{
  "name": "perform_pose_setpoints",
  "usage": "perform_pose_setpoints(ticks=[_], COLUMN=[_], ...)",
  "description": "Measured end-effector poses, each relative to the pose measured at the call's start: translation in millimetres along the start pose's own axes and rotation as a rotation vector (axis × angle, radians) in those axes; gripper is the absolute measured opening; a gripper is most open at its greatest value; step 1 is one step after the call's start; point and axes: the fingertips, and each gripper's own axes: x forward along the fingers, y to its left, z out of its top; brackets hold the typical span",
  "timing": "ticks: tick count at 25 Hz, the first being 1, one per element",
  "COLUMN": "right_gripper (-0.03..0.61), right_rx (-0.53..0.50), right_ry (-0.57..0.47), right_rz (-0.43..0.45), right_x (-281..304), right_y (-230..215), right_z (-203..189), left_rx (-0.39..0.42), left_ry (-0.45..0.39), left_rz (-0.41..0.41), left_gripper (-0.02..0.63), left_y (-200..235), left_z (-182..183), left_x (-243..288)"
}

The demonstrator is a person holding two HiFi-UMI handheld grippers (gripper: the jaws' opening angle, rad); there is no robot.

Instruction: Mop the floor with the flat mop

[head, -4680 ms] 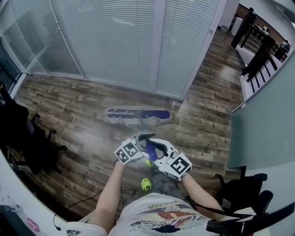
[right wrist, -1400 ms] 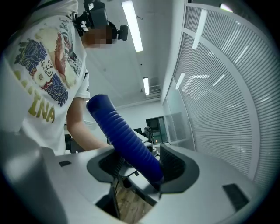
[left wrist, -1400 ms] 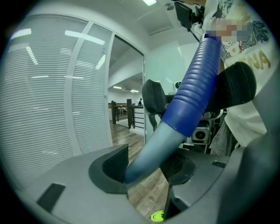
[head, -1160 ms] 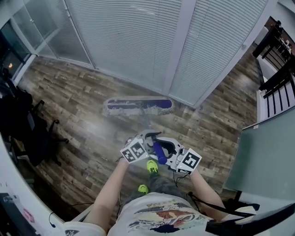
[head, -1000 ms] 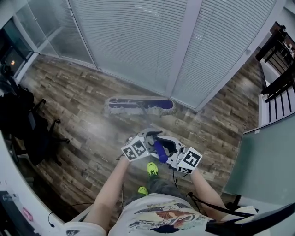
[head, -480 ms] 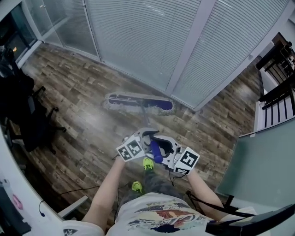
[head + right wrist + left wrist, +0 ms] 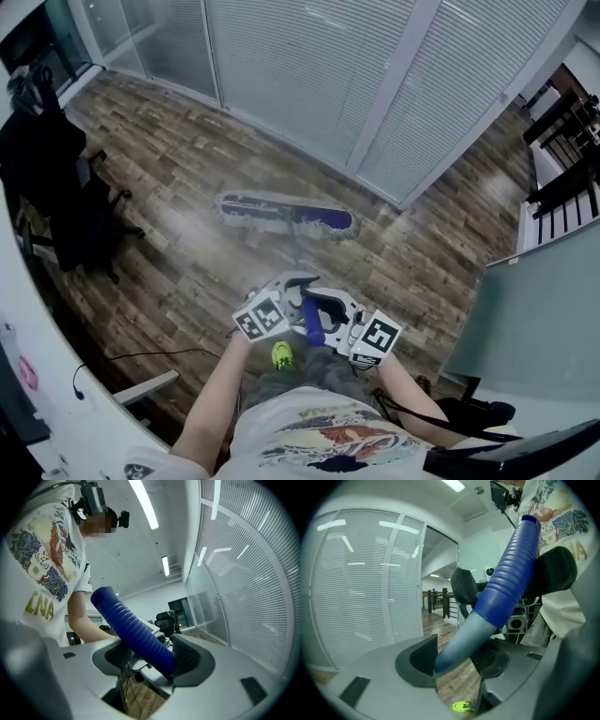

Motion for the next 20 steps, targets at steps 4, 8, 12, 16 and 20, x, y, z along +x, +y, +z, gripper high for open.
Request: perform_pose_setpoints(ticks=[4, 8, 12, 16, 20], right_gripper=[0.253, 0.254, 0.253, 0.253, 0.255], right_rx=[-0.004, -0.007, -0.001, -0.003, -0.005], right_ry=[0.003, 0.006, 0.007, -0.010, 0.003], right_rz=[0.044, 0.076, 0.104, 0.149, 0.192], right_x=[-10.3, -25.0, -48.0, -87.7, -126.7], right_y=[59.9, 102.8, 138.6, 178.0, 228.8], right_z=[-7.5, -14.7, -24.0, -30.0, -49.1], left_rx=[-0.009, -0.026, -0.044, -0.043, -0.084], left_ry=[0.007, 0.008, 0.012, 0.037, 0.038], left_rz=[0.028, 0.056, 0.084, 0.116, 0.153], left_gripper=[0.183, 0.183, 0.183, 0.183, 0.184], left_y=[-55.7, -98.8, -139.5, -189.4, -251.2], left_z=[-1.1, -2.0, -1.5, 4.7, 1.2], left_x=[-20.0, -28.1, -26.5, -13.6, -3.5])
